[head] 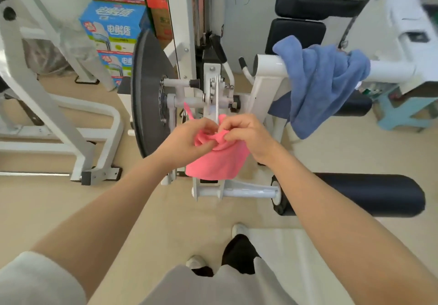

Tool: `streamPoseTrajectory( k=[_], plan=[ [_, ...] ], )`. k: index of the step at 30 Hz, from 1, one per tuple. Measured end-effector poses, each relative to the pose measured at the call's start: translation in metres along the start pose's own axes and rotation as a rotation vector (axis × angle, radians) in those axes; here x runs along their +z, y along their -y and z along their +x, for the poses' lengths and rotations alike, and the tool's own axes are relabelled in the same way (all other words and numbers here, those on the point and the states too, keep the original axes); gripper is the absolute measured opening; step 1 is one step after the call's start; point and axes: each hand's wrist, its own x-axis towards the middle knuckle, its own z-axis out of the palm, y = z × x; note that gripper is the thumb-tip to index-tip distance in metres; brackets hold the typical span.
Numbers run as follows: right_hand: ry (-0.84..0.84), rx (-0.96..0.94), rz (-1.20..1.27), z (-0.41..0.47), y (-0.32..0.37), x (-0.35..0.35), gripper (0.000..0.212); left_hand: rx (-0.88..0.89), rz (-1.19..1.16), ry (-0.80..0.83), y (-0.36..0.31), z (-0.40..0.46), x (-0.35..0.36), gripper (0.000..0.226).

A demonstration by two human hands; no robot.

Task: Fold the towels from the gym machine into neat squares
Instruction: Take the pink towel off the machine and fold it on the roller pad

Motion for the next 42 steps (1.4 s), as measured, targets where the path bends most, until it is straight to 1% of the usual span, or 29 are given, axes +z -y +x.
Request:
streamPoseTrajectory(
  k=[2, 4, 6, 8, 10, 12, 14, 15, 17, 18, 19, 21, 22, 23, 25, 26, 27, 28, 29, 30, 31, 32, 34, 36, 38, 40, 41, 42],
  plan=[
    [-0.037, 0.015, 0.028, -0.013, 0.002, -0.004, 0.006, 0.002, -0.005, 0.038, -0.004, -0.001, 0.005, 0.047],
    [-0.079, 0.043, 0.092, -0.024, 0.003, -0.007, 0.005, 0.031, -0.032, 0.083, -0.012, -0.003, 0.010, 0.041],
    [-0.113, 0.061, 0.174, -0.033, 0.006, -0.010, 0.011, 0.030, -0.063, 0.166, -0.023, -0.003, 0.014, 0.027],
    [-0.164, 0.069, 0.291, -0.042, 0.007, -0.012, 0.021, 0.001, -0.060, 0.264, -0.034, -0.001, 0.018, 0.031],
    [-0.227, 0.068, 0.382, -0.050, 0.007, -0.019, 0.023, -0.070, -0.112, 0.337, -0.040, 0.003, 0.024, 0.031],
    [-0.276, 0.065, 0.475, -0.060, 0.005, -0.028, 0.019, -0.140, -0.232, 0.377, -0.044, 0.006, 0.030, 0.032],
    [-0.309, 0.048, 0.605, -0.069, 0.001, -0.040, 0.007, -0.177, -0.281, 0.384, -0.049, 0.010, 0.037, 0.033],
    [-0.317, 0.032, 0.667, -0.074, -0.002, -0.047, 0.009, -0.161, -0.238, 0.376, -0.051, 0.012, 0.042, 0.030],
    [-0.322, -0.003, 0.767, -0.084, -0.005, -0.062, 0.026, -0.131, -0.009, 0.348, -0.055, 0.016, 0.055, 0.022],
    [-0.329, -0.015, 0.809, -0.089, -0.008, -0.069, 0.030, -0.135, 0.102, 0.332, -0.056, 0.019, 0.061, 0.016],
    [-0.328, -0.027, 0.832, -0.094, -0.009, -0.077, 0.031, -0.164, 0.162, 0.306, -0.054, 0.021, 0.068, 0.013],
    [-0.338, -0.025, 0.840, -0.104, -0.009, -0.091, 0.023, -0.270, 0.181, 0.218, -0.050, 0.023, 0.082, 0.015],
    [-0.358, -0.017, 0.832, -0.110, -0.010, -0.097, 0.019, -0.342, 0.137, 0.159, -0.046, 0.025, 0.088, 0.017],
    [-0.367, -0.015, 0.829, -0.116, -0.010, -0.105, 0.018, -0.425, 0.041, 0.081, -0.044, 0.026, 0.093, 0.018],
    [-0.345, -0.015, 0.818, -0.128, -0.011, -0.119, 0.032, -0.612, -0.189, -0.088, -0.041, 0.029, 0.102, 0.017],
    [-0.342, -0.011, 0.816, -0.133, -0.011, -0.125, 0.035, -0.689, -0.295, -0.142, -0.044, 0.030, 0.105, 0.017],
    [-0.349, 0.004, 0.817, -0.137, -0.012, -0.133, 0.033, -0.750, -0.438, -0.181, -0.048, 0.032, 0.109, 0.018],
    [-0.361, 0.024, 0.807, -0.140, -0.014, -0.141, 0.027, -0.802, -0.624, -0.209, -0.055, 0.034, 0.113, 0.019],
    [-0.384, 0.051, 0.760, -0.142, -0.014, -0.147, 0.017, -0.832, -0.805, -0.200, -0.067, 0.036, 0.118, 0.023],
    [-0.399, 0.087, 0.673, -0.145, -0.014, -0.152, 0.014, -0.826, -0.949, -0.177, -0.081, 0.038, 0.122, 0.027],
    [-0.388, 0.125, 0.560, -0.147, -0.013, -0.155, 0.017, -0.793, -1.028, -0.132, -0.097, 0.041, 0.125, 0.027],
    [-0.351, 0.156, 0.433, -0.149, -0.012, -0.156, 0.018, -0.737, -1.078, -0.083, -0.114, 0.045, 0.129, 0.025],
    [-0.266, 0.180, 0.207, -0.153, -0.011, -0.155, 0.020, -0.581, -1.100, 0.061, -0.143, 0.050, 0.140, 0.015],
    [-0.219, 0.171, 0.107, -0.157, -0.012, -0.156, 0.021, -0.451, -0.907, 0.192, -0.161, 0.055, 0.154, 0.012],
    [-0.196, 0.155, 0.087, -0.163, -0.013, -0.164, 0.021, -0.407, -0.654, 0.238, -0.171, 0.058, 0.165, 0.009],
    [-0.134, 0.154, 0.128, -0.170, -0.017, -0.177, 0.024, -0.385, -0.507, 0.211, -0.179, 0.058, 0.172, 0.011],
    [-0.100, 0.166, 0.162, -0.174, -0.018, -0.182, 0.024, -0.381, -0.493, 0.182, -0.181, 0.059, 0.174, 0.014],
    [-0.083, 0.182, 0.180, -0.176, -0.019, -0.188, 0.022, -0.384, -0.530, 0.146, -0.182, 0.060, 0.176, 0.019]
  ],
)
